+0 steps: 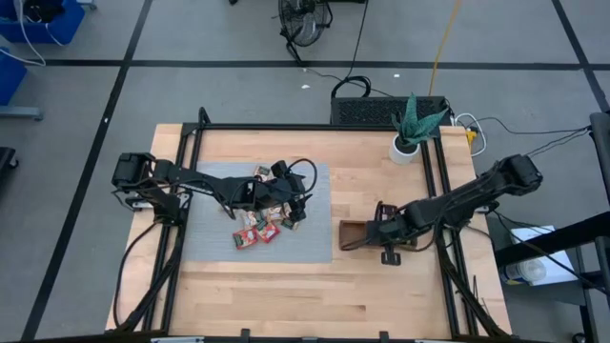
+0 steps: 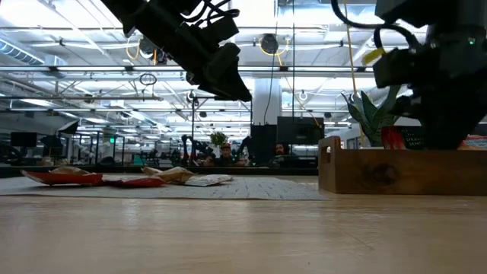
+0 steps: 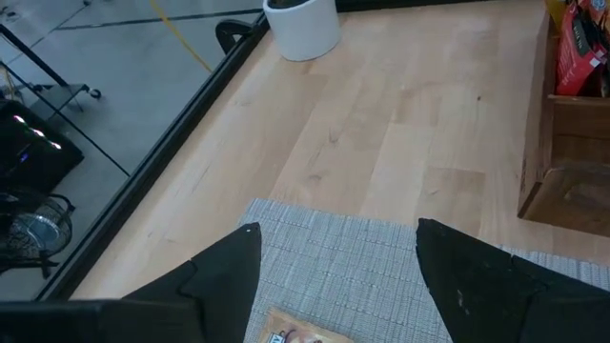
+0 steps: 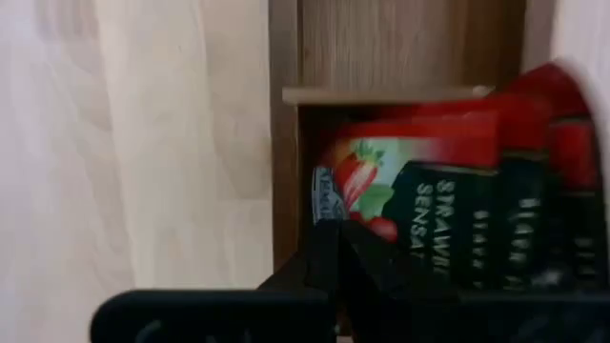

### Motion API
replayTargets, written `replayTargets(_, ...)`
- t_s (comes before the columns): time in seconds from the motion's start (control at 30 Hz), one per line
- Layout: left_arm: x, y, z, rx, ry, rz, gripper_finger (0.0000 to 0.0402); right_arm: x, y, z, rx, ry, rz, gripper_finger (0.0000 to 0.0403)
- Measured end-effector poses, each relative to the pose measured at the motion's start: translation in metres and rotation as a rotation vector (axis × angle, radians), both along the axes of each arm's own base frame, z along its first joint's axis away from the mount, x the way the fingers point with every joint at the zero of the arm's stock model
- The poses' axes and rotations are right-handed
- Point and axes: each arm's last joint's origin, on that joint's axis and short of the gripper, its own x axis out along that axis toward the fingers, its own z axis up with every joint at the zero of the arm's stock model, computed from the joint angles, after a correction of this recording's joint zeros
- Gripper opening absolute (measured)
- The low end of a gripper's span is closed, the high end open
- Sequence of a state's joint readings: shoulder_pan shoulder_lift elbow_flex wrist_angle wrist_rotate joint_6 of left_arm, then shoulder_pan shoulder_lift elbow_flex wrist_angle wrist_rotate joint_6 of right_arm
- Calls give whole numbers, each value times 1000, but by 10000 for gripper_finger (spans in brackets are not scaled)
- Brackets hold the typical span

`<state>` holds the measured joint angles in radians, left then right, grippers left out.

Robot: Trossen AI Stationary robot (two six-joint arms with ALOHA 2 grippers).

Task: Pick & Place Tea
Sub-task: Put the red tea bag into the middle section of the wooden organizer

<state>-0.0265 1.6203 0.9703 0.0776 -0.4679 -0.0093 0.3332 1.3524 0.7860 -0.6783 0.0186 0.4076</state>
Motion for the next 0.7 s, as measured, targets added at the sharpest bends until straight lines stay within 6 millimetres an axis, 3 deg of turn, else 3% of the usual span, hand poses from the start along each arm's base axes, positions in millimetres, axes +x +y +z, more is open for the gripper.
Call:
replayTargets(0.37, 0, 0, 0, 3, 1, -2, 274, 9, 3, -25, -73, 97, 2, 0)
replayTargets(0.7, 0, 0, 0, 2, 0, -1, 274, 2, 6, -18, -322, -14, -79, 0)
